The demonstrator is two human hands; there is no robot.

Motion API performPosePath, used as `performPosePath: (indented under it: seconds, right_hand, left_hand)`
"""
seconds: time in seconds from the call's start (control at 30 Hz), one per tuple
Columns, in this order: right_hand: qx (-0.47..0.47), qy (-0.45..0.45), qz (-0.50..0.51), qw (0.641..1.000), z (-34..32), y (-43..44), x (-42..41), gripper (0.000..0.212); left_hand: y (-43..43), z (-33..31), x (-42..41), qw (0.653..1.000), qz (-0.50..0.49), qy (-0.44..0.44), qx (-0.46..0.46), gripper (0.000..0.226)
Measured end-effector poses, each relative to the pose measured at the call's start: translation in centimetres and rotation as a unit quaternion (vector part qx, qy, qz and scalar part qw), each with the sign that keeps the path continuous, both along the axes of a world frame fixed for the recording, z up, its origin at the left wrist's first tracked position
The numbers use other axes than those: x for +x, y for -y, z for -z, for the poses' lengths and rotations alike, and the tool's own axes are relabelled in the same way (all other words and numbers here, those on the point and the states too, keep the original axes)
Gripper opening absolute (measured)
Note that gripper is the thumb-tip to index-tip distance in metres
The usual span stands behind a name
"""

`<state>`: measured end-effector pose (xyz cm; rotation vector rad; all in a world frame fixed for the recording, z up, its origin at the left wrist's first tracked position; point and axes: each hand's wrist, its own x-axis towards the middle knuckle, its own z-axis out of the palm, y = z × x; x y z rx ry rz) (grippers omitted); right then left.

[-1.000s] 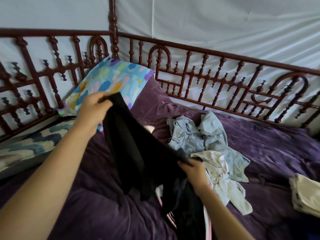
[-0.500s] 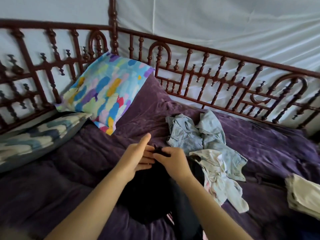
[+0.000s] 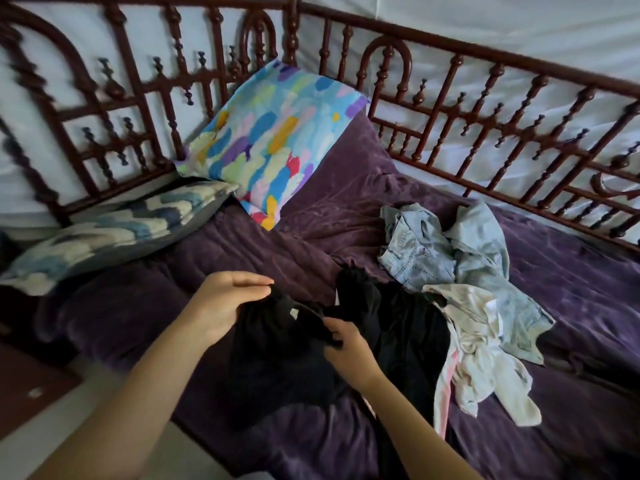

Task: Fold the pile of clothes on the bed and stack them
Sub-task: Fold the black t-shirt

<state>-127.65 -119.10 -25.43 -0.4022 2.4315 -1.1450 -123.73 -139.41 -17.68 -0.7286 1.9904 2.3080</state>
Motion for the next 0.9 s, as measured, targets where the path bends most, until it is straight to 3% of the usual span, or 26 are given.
performPosePath:
  seconds: [0.13, 0.23, 0.3, 0.4, 0.43, 0.47, 0.5, 0.53, 0.57, 0.6, 0.63, 0.67, 0.73, 0.83, 0.9]
  right_hand:
    - [0.134, -0.014, -0.086, 0.987, 2.8, 1.9, -0.7, 0.101]
    - [0.186, -0.035, -0.041, 0.981, 4.7, 3.7, -0.3, 0.107]
    - [0.143, 0.020, -0.019, 0.989, 5.2, 4.2, -1.4, 0.107]
    - [-0.007, 0.208, -0.098, 0.973, 5.6, 3.8, -4.1, 0.118]
    - [-0.018, 0.251, -0.129, 0.959, 5.0, 3.5, -4.8, 0.103]
    - [-0.019, 0.273, -0.154, 0.949, 4.3, 3.3, -5.4, 0.075]
    - [-0.014, 0.250, -0.147, 0.957, 3.8, 3.5, -6.1, 0.045]
    - [-0.003, 0.171, -0.116, 0.978, 3.5, 4.0, -6.8, 0.024]
    - [0.017, 0.075, -0.074, 0.994, 3.3, 4.4, -7.4, 0.018]
    - [0.038, -0.009, -0.044, 0.998, 3.5, 4.9, -8.0, 0.026]
    - [0.052, -0.052, -0.057, 0.996, 3.5, 5.5, -8.2, 0.041]
    - [0.068, -0.074, -0.110, 0.989, 3.5, 6.2, -8.1, 0.056]
    - [0.117, -0.081, -0.201, 0.969, 4.4, 7.6, -7.2, 0.070]
    - [0.072, -0.092, -0.166, 0.979, 4.5, 8.0, -7.0, 0.044]
    - [0.020, -0.040, -0.153, 0.987, 3.5, 7.4, -8.0, 0.017]
  left_hand:
    - [1.8, -3.1, 0.1, 0.999, 0.004, -0.051, -0.003, 0.043]
    - [3.0, -5.5, 0.2, 0.995, 0.001, -0.091, -0.035, 0.044]
    - [4.0, -6.7, 0.4, 0.991, 0.004, -0.115, -0.067, 0.045]
    - [5.8, -7.6, 0.9, 0.981, 0.009, -0.137, -0.139, 0.046]
    - [6.3, -8.0, 1.1, 0.976, 0.015, -0.138, -0.165, 0.046]
    - [6.8, -8.3, 1.2, 0.972, 0.020, -0.142, -0.185, 0.046]
    - [7.2, -8.4, 1.2, 0.969, 0.023, -0.143, -0.199, 0.048]
    - [7.4, -8.6, 1.1, 0.965, 0.027, -0.149, -0.213, 0.047]
    - [7.5, -9.0, 1.1, 0.962, 0.033, -0.160, -0.217, 0.040]
    - [7.6, -9.2, 1.1, 0.961, 0.043, -0.179, -0.206, 0.020]
    - [7.6, -9.5, 1.1, 0.960, 0.051, -0.192, -0.195, 0.015]
    - [7.9, -9.6, 0.9, 0.959, 0.057, -0.201, -0.192, 0.038]
    - [8.2, -9.7, 0.5, 0.958, 0.052, -0.222, -0.175, 0.055]
    - [8.4, -10.1, 0.2, 0.957, 0.055, -0.244, -0.149, 0.055]
    - [8.9, -10.4, 0.4, 0.956, 0.043, -0.256, -0.137, 0.054]
